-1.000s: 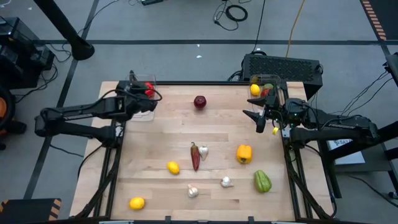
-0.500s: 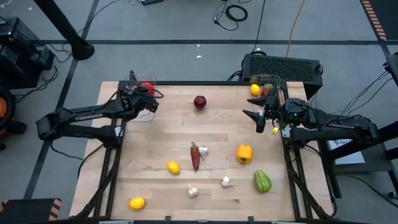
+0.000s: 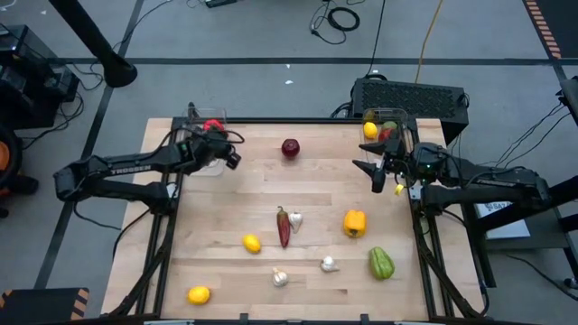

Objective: Sort produce into baskets
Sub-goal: Put the bottom right white garlic into the left transparent bin

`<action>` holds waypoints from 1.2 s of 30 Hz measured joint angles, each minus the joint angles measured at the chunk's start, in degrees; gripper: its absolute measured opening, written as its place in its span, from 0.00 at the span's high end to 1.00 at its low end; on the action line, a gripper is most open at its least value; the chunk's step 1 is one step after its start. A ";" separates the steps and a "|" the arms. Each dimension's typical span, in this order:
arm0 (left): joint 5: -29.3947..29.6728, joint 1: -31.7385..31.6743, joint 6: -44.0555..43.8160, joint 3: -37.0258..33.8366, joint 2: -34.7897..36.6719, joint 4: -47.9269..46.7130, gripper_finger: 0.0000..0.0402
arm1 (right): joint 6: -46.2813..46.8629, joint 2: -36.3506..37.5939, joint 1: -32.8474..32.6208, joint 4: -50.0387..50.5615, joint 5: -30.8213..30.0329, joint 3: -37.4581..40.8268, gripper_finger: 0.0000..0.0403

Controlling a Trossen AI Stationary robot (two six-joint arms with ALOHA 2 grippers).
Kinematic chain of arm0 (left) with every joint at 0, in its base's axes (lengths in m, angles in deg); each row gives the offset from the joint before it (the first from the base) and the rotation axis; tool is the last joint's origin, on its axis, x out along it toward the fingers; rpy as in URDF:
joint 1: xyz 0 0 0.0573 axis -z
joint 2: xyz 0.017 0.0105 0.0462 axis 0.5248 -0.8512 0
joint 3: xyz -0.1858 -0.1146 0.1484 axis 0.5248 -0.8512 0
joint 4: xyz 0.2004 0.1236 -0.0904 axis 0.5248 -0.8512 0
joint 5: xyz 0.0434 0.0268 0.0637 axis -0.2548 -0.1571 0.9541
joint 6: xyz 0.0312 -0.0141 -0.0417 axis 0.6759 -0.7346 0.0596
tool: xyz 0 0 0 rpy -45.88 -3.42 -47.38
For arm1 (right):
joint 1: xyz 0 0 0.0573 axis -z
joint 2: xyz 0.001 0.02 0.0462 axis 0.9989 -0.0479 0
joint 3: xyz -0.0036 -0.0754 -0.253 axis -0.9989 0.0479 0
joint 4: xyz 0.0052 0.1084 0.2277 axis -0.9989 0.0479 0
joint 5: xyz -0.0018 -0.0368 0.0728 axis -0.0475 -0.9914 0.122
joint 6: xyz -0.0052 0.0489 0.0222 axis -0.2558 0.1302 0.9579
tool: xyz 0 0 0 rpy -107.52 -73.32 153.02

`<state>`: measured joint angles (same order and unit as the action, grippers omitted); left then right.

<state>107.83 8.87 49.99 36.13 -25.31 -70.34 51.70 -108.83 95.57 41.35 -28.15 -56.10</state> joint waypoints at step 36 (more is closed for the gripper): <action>-7.95 26.21 -3.21 0.02 2.32 -2.36 0.70 | 51.65 -53.55 -56.60 18.14 -14.36 -24.70 0.35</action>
<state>99.88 35.08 46.78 36.15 -22.99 -72.70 103.35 -162.38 38.97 59.49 -42.51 -80.79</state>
